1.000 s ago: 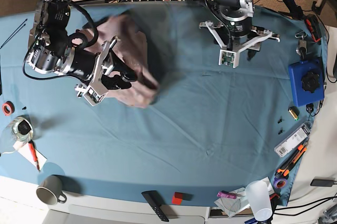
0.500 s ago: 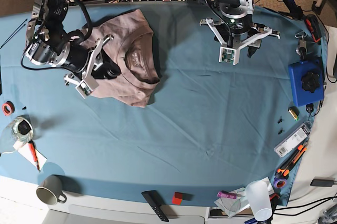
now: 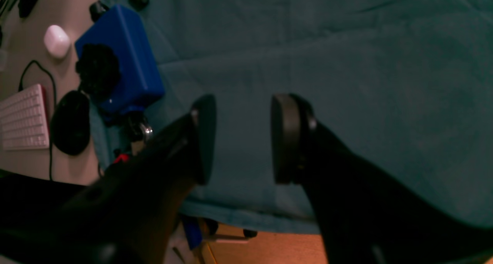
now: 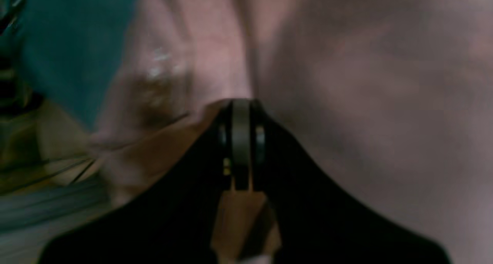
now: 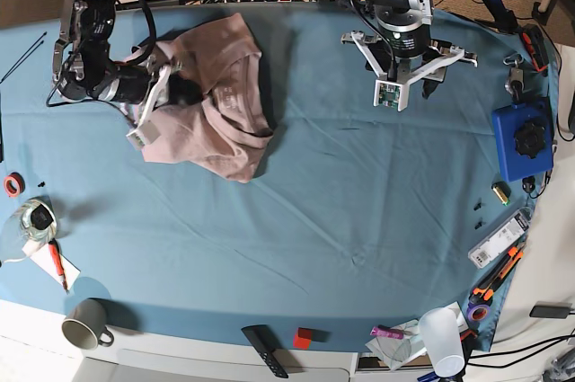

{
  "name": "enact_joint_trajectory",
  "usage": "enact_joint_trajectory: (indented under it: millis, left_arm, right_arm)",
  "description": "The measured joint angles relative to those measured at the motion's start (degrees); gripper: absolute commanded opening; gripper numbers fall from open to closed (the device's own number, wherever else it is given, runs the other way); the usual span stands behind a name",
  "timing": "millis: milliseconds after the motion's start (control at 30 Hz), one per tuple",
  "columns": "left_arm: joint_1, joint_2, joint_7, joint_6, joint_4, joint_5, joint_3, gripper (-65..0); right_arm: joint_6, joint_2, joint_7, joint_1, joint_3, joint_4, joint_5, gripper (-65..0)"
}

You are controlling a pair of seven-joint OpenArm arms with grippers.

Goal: Fold the T-shirt properly

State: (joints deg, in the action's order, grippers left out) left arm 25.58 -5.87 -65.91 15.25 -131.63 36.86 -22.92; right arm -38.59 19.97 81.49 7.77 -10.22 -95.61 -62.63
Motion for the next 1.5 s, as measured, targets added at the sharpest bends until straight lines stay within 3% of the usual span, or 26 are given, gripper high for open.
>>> enact_joint_trajectory:
  millis: [133, 267, 467, 600, 833, 900, 1000, 1267, 1367, 1500]
  left_arm:
    - [0.0, -0.04, 0.35, 0.0, 0.0, 0.04, 0.0, -42.7]
    - [0.0, -0.04, 1.11, -0.02, 0.0, 0.07, 0.0, -42.7]
    - [0.13, -0.04, 1.7, 0.0, 0.0, 0.15, 0.0, -42.7]
    - [0.13, 0.0, 1.73, -0.02, 0.0, 0.11, 0.0, -42.7]
    - [0.11, -0.24, 1.73, 0.0, 0.0, 3.13, 0.0, -42.8]
    - [0.11, -1.14, 1.75, -0.02, 0.0, 2.97, 0.0, -48.1]
    - [0.09, -2.75, 2.1, 0.04, 0.0, 2.99, 0.0, -65.0]
    - [0.15, -6.69, 1.88, 0.0, 0.0, 4.72, 0.37, -65.0]
    - [0.22, -6.4, 2.12, -0.28, 0.0, 2.05, 4.17, -65.0]
    - [0.31, -6.54, 4.37, -2.21, 0.0, -9.55, 16.39, -65.0]
  right_arm:
    - [-1.36, -0.15, -2.4, -3.93, 0.02, -4.44, -0.09, -63.7]
    - [-1.4, -0.13, -9.57, -9.9, -0.11, -2.82, 10.16, -63.7]
    - [2.6, -0.85, -9.57, -15.32, 1.66, 9.2, 12.96, -63.7]
    - [3.08, -2.21, -8.5, -15.13, 2.14, 16.11, 13.16, -63.7]
    - [2.78, -2.14, -1.81, -15.15, -0.7, 9.25, 11.65, -63.7]
    - [2.78, -2.1, -1.38, -15.41, -3.65, 3.93, 11.61, -63.7]
    - [1.81, -1.79, -2.27, -15.56, -8.26, -0.42, 10.1, -65.0]
    - [1.92, -1.9, -0.42, -9.31, -11.45, 0.02, 8.66, -65.0]
    - [0.22, -1.92, -0.46, -5.46, -11.39, -2.23, 4.02, -65.0]
    - [-0.98, -1.9, -0.17, 0.26, -11.41, -11.26, 4.13, -65.0]
